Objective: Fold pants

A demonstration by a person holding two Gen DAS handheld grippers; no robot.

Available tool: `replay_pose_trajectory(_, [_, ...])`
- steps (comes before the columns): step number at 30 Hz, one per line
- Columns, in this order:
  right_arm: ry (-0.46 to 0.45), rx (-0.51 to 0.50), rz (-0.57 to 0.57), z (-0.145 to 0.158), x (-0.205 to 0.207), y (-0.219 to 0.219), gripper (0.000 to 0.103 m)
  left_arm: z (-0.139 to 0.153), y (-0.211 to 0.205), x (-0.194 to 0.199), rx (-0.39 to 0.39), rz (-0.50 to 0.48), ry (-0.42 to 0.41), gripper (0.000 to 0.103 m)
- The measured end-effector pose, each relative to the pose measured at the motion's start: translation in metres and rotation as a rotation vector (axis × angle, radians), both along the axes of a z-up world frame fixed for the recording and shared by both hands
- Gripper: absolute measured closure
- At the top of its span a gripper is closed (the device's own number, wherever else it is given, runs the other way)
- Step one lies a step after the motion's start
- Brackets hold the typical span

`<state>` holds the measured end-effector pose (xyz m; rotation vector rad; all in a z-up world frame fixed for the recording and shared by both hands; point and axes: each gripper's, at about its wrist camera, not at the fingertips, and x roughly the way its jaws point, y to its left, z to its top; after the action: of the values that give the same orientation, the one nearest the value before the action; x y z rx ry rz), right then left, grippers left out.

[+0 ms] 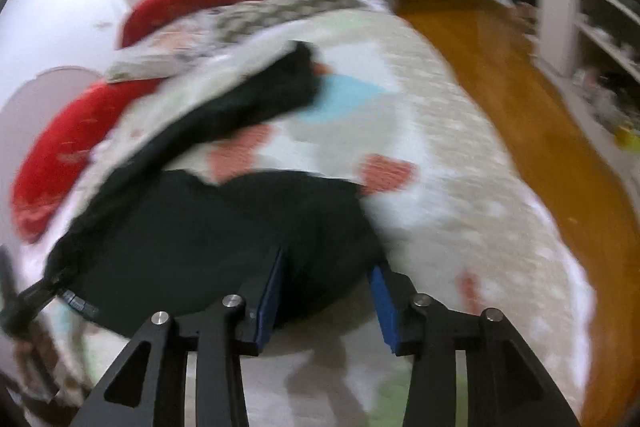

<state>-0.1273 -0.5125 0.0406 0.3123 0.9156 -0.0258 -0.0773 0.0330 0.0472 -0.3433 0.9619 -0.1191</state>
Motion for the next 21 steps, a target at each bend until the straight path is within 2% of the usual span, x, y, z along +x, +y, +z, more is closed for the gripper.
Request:
replay_pose_trajectory(2, [-0.011,-0.008,-0.064,0.004,-0.007,-0.017,0.061,-0.005,-0.001,-0.003,0.006,0.010,-0.004,0.089])
replay_pose_trajectory(4, [-0.032,0.006,-0.075,0.010,-0.004,-0.026,0.060,-0.005,0.000,-0.003,-0.006,0.019,-0.004,0.089])
replay_pose_trajectory(7, [-0.055,0.015,-0.004,0.009,0.016,-0.021,0.055,-0.005,-0.002,-0.002,0.015,0.019,-0.005,0.089])
replay_pose_trajectory(11, [-0.020,0.108,0.061,-0.021,0.053,-0.012,0.055,-0.008,-0.003,0.000,0.027,0.023,-0.001,0.089])
replay_pose_trajectory(12, [-0.017,0.129,0.074,-0.027,0.059,-0.009,0.058,-0.008,-0.002,0.000,0.023,0.025,0.002,0.089])
replay_pose_trajectory(13, [-0.020,0.137,0.086,-0.032,0.063,-0.006,0.070,-0.008,-0.001,0.001,0.021,0.026,0.004,0.089])
replay_pose_trajectory(14, [-0.036,0.115,0.089,-0.034,0.067,-0.002,0.075,-0.008,-0.001,0.001,0.020,0.026,0.006,0.089])
replay_pose_trajectory(15, [-0.052,0.104,0.093,-0.034,0.067,0.000,0.088,-0.008,-0.001,0.001,0.020,0.025,0.006,0.089])
replay_pose_trajectory(19, [-0.130,0.006,0.033,-0.012,0.061,-0.004,0.091,-0.009,-0.001,0.000,0.020,0.021,0.003,0.089])
replay_pose_trajectory(21, [-0.099,0.000,0.019,-0.016,0.064,-0.009,0.091,-0.013,-0.002,-0.001,0.010,0.024,0.011,0.089])
